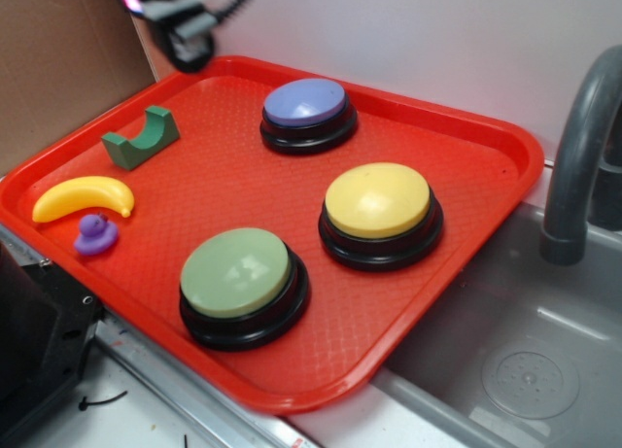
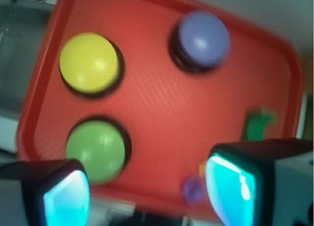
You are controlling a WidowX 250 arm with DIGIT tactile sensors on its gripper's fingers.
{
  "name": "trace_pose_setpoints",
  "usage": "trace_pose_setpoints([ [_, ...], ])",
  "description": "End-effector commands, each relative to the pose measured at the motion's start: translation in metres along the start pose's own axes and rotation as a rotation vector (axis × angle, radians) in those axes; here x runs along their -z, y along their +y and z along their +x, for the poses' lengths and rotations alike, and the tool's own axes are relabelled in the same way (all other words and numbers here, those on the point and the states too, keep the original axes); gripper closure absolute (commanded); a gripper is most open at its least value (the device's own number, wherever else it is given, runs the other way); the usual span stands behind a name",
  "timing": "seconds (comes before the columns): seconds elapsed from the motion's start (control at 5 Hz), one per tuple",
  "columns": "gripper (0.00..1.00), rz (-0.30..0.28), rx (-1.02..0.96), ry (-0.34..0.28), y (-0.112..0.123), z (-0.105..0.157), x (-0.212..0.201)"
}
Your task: Push the yellow button.
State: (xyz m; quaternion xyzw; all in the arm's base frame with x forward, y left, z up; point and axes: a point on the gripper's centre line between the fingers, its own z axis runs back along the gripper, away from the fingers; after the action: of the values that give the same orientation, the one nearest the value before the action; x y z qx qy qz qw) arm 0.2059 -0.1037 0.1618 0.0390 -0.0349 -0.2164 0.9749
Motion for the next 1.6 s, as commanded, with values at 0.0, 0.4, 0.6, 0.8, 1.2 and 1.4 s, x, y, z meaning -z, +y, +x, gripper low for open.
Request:
trace_pose_setpoints([
  [0.0,0.00,-0.052,0.134,0.015,-0.022,0.081,0.052],
  [0.4,0.00,-0.086,0.109,0.017,-0.030,0.074,0.078],
  [0.6,0.00,-0.051,0.103,-0.005,-0.030,0.059,0.068],
  [0.8,0.00,-0.050,0.087,-0.011,-0.032,0.048,0.075],
  [1.2,0.00,-0.098,0.105,0.018,-0.035,0.047,0.108],
  [1.4,0.00,-0.102,0.109,0.033,-0.033,0.048,0.112],
])
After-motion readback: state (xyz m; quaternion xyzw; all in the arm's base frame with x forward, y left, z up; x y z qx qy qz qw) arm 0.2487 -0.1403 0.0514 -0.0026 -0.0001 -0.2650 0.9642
